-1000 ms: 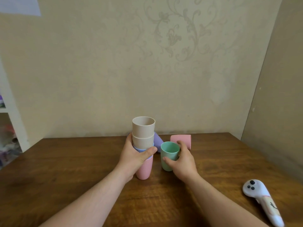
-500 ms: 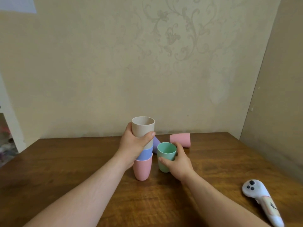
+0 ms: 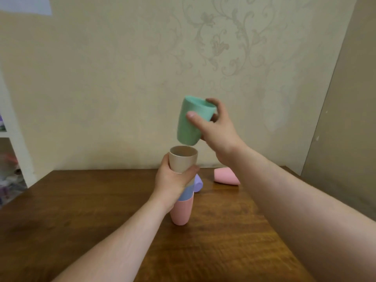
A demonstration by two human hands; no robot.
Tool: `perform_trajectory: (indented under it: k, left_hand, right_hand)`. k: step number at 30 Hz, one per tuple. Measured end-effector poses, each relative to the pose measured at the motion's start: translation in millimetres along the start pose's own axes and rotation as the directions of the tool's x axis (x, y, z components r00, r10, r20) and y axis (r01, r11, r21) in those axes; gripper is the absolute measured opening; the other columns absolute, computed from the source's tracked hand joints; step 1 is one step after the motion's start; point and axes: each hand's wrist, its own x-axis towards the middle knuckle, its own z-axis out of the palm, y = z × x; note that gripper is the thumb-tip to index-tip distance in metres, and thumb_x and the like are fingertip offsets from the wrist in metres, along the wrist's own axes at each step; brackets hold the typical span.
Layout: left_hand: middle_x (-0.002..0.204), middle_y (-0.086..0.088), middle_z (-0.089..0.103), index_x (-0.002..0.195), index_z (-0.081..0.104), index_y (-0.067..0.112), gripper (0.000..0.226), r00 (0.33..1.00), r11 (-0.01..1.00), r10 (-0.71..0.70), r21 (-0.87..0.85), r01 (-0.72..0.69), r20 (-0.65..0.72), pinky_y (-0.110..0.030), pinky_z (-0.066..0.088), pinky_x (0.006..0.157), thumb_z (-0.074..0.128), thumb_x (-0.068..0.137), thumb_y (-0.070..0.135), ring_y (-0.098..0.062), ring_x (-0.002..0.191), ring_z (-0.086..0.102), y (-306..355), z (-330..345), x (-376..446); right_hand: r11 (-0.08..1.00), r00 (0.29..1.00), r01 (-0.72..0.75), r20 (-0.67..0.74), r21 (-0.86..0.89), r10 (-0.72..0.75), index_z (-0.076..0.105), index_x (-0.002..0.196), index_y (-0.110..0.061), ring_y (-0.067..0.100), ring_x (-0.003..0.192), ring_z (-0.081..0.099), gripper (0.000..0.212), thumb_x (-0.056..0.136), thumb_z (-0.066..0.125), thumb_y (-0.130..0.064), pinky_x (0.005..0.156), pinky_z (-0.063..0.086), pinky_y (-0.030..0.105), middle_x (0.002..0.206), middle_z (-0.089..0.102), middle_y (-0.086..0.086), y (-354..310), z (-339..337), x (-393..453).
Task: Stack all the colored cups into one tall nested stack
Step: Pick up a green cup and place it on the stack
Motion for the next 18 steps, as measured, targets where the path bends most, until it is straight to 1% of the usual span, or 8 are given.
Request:
perform_trajectory:
  k: [3, 5, 7, 10, 12, 13, 16, 18]
  left_hand:
    - [0.110, 0.012, 0.080, 0.125, 0.065, 0.036, 0.056, 1.000, 1.000, -0.004, -0.001, 0.004, 0.005, -0.039, 0.064, 0.088, 0.094, 0.077, 0.037, -0.011, 0.103, 0.076, 3.0, 1.1, 0.5]
    - [0.109, 0.014, 0.082, 0.125, 0.067, 0.039, 0.056, 1.000, 1.000, 0.006, 0.006, -0.006, 0.008, -0.039, 0.065, 0.087, 0.093, 0.076, 0.041, -0.010, 0.103, 0.078, 2.5, 1.8, 1.6]
    - [0.109, 0.016, 0.082, 0.125, 0.067, 0.040, 0.056, 1.000, 1.000, 0.015, 0.011, -0.015, -0.005, -0.037, 0.065, 0.086, 0.093, 0.075, 0.039, -0.010, 0.103, 0.078, -0.5, 3.8, 2.2]
    - [0.111, 0.017, 0.080, 0.127, 0.064, 0.043, 0.062, 1.000, 0.999, 0.025, 0.022, -0.025, -0.019, -0.037, 0.065, 0.086, 0.094, 0.073, 0.038, -0.009, 0.104, 0.077, -8.6, 9.6, 1.2]
    - [0.115, 0.019, 0.078, 0.133, 0.059, 0.047, 0.072, 1.000, 0.999, 0.023, 0.032, -0.023, 0.006, -0.039, 0.067, 0.087, 0.095, 0.070, 0.047, -0.009, 0.105, 0.076, -14.8, 12.2, -1.1]
    - [0.117, 0.018, 0.077, 0.136, 0.058, 0.047, 0.077, 0.999, 0.999, 0.028, 0.027, -0.028, 0.016, -0.037, 0.066, 0.085, 0.096, 0.069, 0.048, -0.009, 0.105, 0.076, -17.3, 12.6, -2.0]
    - [0.122, 0.013, 0.074, 0.141, 0.055, 0.039, 0.080, 0.997, 0.997, 0.074, 0.014, -0.074, 0.014, -0.024, 0.057, 0.079, 0.097, 0.073, 0.038, -0.007, 0.108, 0.074, -24.3, 15.2, 0.1]
    - [0.124, 0.016, 0.073, 0.144, 0.054, 0.036, 0.081, 0.996, 0.996, 0.090, 0.009, -0.090, 0.024, -0.019, 0.054, 0.079, 0.098, 0.075, 0.031, -0.003, 0.111, 0.071, -25.6, 19.9, 3.0]
  right_hand:
    - [0.983, 0.995, 0.011, 0.101, -0.181, 0.007, 0.047, 0.148, -0.036, 0.014, 0.111, 0.069, 0.087, 0.076, 0.096, -0.036, 0.091, 0.063, 0.037, 0.130, 0.066, 0.000, 24.5, 13.7, -14.0]
    - [0.978, 0.993, -0.022, 0.110, -0.208, 0.045, 0.047, 0.148, -0.038, 0.015, 0.116, 0.069, 0.090, 0.072, 0.096, -0.043, 0.100, 0.063, 0.045, 0.132, 0.066, -0.004, 45.2, 16.2, -23.7]
    - [0.979, 0.991, -0.036, 0.117, -0.200, 0.061, 0.044, 0.150, -0.037, 0.010, 0.116, 0.068, 0.087, 0.079, 0.094, -0.042, 0.103, 0.061, 0.045, 0.131, 0.065, -0.009, 56.8, 15.4, -29.9]
    - [0.982, 0.989, -0.020, 0.140, -0.188, 0.047, 0.037, 0.157, -0.036, -0.001, 0.113, 0.065, 0.085, 0.089, 0.088, -0.038, 0.095, 0.060, 0.029, 0.129, 0.061, -0.020, 64.6, 9.9, -33.6]
    - [0.983, 0.978, -0.020, 0.201, -0.180, 0.056, 0.028, 0.164, -0.037, -0.006, 0.118, 0.062, 0.085, 0.096, 0.079, -0.040, 0.090, 0.056, 0.016, 0.140, 0.058, -0.017, 68.4, 0.7, -30.9]
    - [0.986, 0.972, -0.028, 0.225, -0.162, 0.064, 0.025, 0.166, -0.039, -0.003, 0.123, 0.061, 0.082, 0.099, 0.072, -0.047, 0.095, 0.054, 0.017, 0.147, 0.055, -0.013, 70.9, -5.9, -28.6]
    - [0.986, 0.987, -0.123, 0.090, -0.115, 0.133, 0.033, 0.163, -0.043, 0.015, 0.144, 0.051, 0.086, 0.088, 0.055, -0.078, 0.122, 0.036, 0.042, 0.163, 0.046, -0.007, 89.9, -35.0, -12.5]
    - [0.938, 0.977, -0.205, -0.112, -0.278, 0.180, 0.042, 0.159, -0.038, 0.020, 0.142, 0.049, 0.074, 0.093, 0.064, -0.063, 0.122, 0.036, 0.044, 0.162, 0.046, -0.002, 113.9, -59.9, 1.5]
